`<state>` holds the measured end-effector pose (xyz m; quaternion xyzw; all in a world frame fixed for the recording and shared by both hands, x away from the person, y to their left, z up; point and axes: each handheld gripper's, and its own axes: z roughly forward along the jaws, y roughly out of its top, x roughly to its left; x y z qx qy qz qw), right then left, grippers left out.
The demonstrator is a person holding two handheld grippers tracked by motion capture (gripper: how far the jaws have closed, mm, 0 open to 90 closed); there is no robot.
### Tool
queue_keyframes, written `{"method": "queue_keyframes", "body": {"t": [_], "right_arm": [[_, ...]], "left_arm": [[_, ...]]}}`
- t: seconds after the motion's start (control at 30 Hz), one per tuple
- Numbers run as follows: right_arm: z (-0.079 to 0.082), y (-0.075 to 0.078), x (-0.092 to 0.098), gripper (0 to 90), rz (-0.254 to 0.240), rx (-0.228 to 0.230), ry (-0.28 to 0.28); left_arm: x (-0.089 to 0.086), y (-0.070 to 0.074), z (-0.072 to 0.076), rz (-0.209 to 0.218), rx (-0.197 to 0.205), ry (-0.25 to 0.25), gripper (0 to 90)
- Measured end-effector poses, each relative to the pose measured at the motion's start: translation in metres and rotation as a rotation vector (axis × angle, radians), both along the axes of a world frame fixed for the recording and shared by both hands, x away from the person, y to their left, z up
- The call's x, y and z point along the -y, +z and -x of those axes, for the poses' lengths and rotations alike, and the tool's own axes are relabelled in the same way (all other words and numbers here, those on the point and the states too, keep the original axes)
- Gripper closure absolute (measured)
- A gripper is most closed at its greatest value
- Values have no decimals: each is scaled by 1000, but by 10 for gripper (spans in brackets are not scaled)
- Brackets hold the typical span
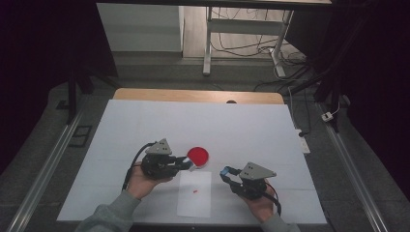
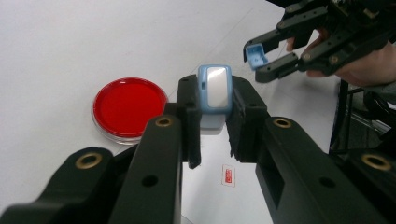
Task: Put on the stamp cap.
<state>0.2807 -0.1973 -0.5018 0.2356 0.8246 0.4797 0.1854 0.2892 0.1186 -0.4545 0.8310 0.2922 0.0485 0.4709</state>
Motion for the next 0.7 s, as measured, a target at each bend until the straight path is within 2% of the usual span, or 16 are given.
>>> {"method": "queue_keyframes", "body": {"t": [0.27, 0.7], "right_arm": [[2, -5, -18, 650, 20, -8, 48], [4, -6, -27, 650, 25, -4, 65]], "left_arm": [[1, 0, 0, 5, 2, 0, 759], [6, 2, -1, 15, 7, -4, 759]]}}
